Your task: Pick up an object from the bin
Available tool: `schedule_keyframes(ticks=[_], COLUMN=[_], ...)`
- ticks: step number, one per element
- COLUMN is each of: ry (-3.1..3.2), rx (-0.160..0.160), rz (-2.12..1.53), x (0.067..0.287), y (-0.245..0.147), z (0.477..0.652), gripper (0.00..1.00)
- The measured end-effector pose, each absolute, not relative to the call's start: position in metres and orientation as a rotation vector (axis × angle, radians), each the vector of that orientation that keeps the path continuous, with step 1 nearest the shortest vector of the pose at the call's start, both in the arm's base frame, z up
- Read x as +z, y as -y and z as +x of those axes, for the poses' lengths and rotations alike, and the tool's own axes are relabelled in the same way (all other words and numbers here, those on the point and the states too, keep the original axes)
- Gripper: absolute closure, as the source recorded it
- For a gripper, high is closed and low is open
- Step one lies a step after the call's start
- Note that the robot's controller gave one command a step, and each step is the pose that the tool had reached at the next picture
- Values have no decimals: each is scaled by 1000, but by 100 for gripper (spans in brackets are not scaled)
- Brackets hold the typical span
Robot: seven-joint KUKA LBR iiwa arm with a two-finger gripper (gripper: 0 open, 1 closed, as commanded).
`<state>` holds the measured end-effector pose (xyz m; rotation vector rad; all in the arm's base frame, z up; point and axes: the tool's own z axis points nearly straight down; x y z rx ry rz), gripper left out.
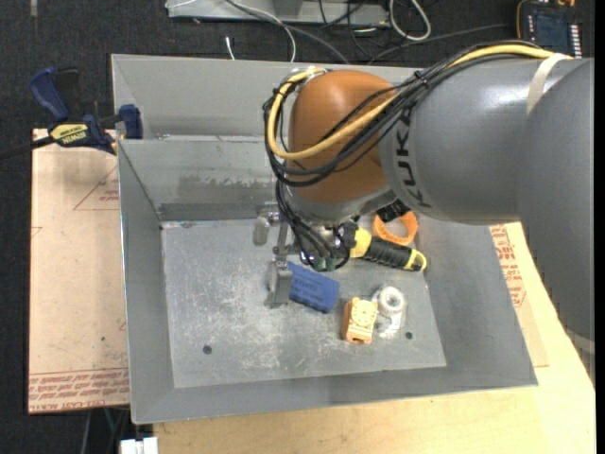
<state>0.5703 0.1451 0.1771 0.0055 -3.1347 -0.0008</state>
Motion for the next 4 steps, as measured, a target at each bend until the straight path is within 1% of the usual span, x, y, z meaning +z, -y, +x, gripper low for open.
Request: schedule_keyframes(ticks=[1, 2, 3, 4], ry=[3142, 3136, 3147, 3117], rx=[-2, -5, -7, -1], rz=[0, -219, -111, -290], x=[182, 70, 146, 99], y=[-144, -70, -66, -47], z=[572, 559, 575, 558], gripper=[0, 0, 0, 0])
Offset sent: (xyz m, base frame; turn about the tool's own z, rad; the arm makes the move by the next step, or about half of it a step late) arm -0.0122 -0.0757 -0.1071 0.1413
